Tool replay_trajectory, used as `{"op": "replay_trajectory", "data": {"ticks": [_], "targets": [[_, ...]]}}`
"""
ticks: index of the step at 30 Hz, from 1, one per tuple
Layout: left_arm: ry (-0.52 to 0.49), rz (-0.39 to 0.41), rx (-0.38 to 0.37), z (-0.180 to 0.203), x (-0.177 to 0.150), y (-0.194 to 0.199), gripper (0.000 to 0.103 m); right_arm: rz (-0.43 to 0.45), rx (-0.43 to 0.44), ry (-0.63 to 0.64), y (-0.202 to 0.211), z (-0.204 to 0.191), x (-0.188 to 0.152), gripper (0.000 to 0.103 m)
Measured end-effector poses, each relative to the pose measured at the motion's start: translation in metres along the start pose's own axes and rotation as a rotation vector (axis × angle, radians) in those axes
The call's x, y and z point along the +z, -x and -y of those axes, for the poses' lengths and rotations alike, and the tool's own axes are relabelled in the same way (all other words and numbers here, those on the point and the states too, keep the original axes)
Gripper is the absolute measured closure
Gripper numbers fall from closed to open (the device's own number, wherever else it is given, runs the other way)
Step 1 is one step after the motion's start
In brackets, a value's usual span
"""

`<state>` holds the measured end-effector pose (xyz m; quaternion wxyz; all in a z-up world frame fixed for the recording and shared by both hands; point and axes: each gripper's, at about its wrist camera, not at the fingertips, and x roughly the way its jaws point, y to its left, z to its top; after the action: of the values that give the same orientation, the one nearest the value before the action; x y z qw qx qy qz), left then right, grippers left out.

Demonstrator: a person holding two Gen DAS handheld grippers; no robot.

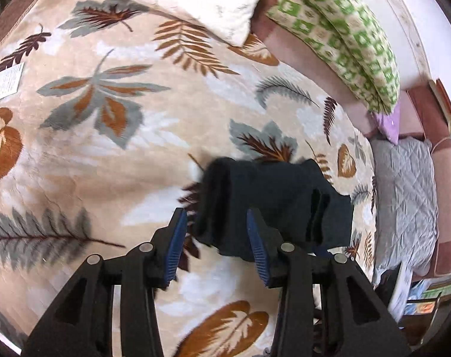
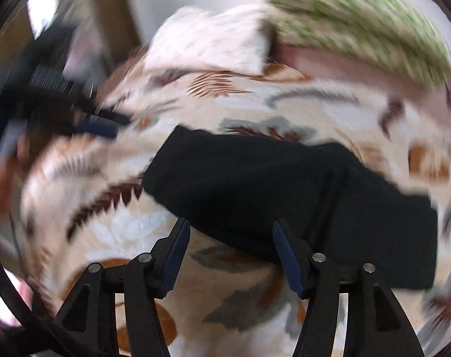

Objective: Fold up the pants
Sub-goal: 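Grasp the folded pants bundle with the right tool while the left tool grasps beside it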

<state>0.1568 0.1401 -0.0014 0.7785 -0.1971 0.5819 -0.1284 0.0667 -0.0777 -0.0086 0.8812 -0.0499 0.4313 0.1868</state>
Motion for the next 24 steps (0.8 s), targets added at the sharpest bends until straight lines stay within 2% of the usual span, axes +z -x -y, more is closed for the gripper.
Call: {"op": "replay_trajectory", "data": {"ticks": [2, 4, 8, 13, 18, 22, 24], "targets": [[0.006, -0.009, -0.009, -0.01, 0.005, -0.002, 0.063, -0.003, -0.086, 0.129, -0.011, -0.028, 0.0, 0.039], [-0.005, -0.019, -0.008, -0.015, 0.007, -0.004, 0.063, -0.011, -0.132, 0.207, -0.022, -0.045, -0.002, 0.039], [-0.028, -0.042, -0.015, -0.02, 0.012, -0.011, 0.063, -0.04, -0.164, 0.283, -0.043, -0.066, -0.002, 0.038], [-0.03, -0.066, -0.026, -0.026, 0.019, -0.019, 0.063, -0.072, -0.215, 0.326, -0.062, -0.075, 0.0, 0.033], [-0.018, -0.072, -0.046, -0.032, 0.027, -0.023, 0.063, -0.077, -0.27, 0.351, -0.074, -0.074, 0.008, 0.021], [-0.011, -0.078, -0.059, -0.036, 0.03, -0.023, 0.063, -0.076, -0.308, 0.341, -0.082, -0.067, 0.017, 0.023], [-0.013, -0.083, -0.062, -0.037, 0.031, -0.025, 0.063, -0.079, -0.286, 0.309, -0.085, -0.061, 0.021, 0.031]]}}
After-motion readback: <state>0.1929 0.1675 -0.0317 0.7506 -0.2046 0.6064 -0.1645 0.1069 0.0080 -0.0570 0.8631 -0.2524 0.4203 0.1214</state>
